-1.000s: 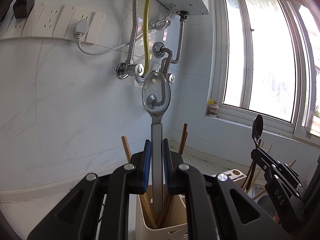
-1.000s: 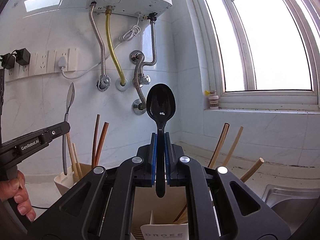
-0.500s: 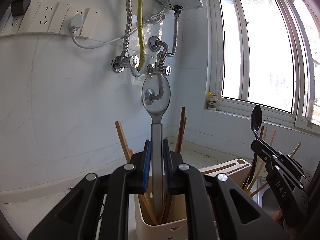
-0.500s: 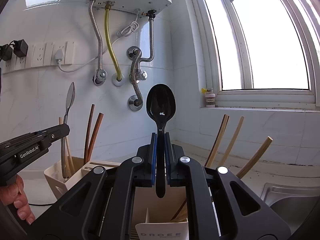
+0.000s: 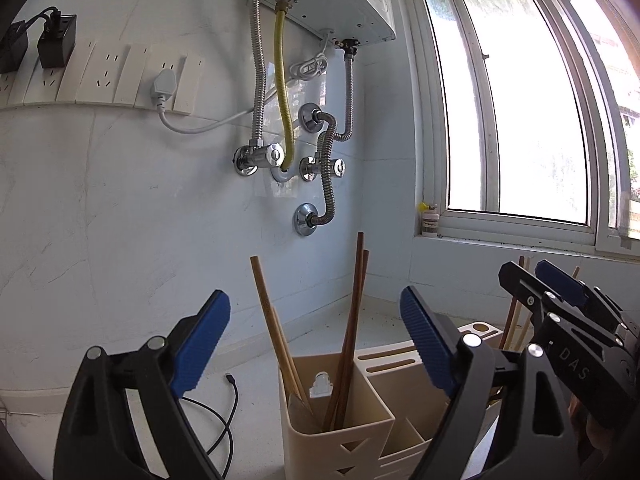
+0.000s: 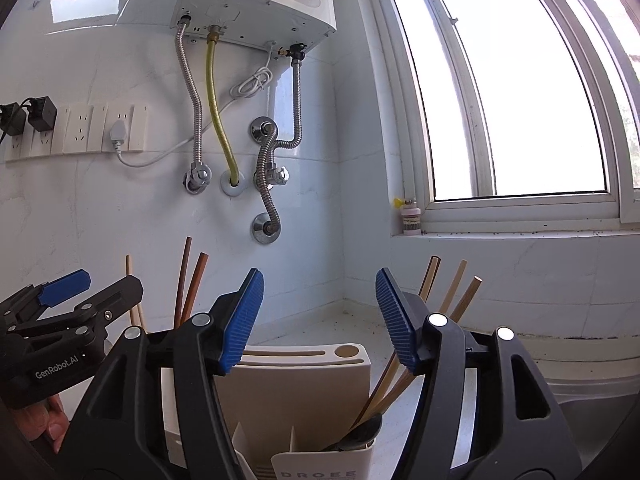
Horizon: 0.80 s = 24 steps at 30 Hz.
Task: Organize utensils
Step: 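Withdraw both open tools up and away from the holder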
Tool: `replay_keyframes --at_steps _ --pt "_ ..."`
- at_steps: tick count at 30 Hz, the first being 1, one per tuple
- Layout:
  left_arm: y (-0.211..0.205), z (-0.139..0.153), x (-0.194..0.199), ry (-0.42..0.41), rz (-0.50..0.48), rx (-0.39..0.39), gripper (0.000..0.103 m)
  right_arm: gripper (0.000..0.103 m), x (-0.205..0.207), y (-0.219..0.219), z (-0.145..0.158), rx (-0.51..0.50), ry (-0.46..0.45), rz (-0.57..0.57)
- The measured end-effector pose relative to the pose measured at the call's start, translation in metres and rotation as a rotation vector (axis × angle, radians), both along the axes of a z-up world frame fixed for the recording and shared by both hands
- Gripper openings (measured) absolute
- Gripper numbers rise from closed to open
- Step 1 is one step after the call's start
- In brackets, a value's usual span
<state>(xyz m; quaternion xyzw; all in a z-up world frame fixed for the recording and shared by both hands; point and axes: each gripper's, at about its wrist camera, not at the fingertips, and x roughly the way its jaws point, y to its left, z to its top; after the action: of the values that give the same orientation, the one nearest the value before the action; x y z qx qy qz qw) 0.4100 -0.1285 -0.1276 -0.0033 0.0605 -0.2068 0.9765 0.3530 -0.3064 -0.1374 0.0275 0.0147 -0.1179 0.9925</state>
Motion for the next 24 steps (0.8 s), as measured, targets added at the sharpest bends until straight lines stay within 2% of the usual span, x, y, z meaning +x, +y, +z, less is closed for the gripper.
replay_keyframes --at_steps 8,16,24 --pt "0.004 0.011 -0.009 -0.019 0.027 0.006 0.089 0.057 -0.010 0.000 0.011 -0.004 -0.017 -0.005" --pt "0.015 0.025 -0.026 -0.014 0.070 0.014 0.097 0.072 -0.031 -0.006 0.027 0.006 -0.037 -0.008" --pt "0.032 0.039 -0.059 0.008 0.080 0.023 0.098 0.085 -0.059 -0.007 0.038 -0.005 -0.011 0.032"
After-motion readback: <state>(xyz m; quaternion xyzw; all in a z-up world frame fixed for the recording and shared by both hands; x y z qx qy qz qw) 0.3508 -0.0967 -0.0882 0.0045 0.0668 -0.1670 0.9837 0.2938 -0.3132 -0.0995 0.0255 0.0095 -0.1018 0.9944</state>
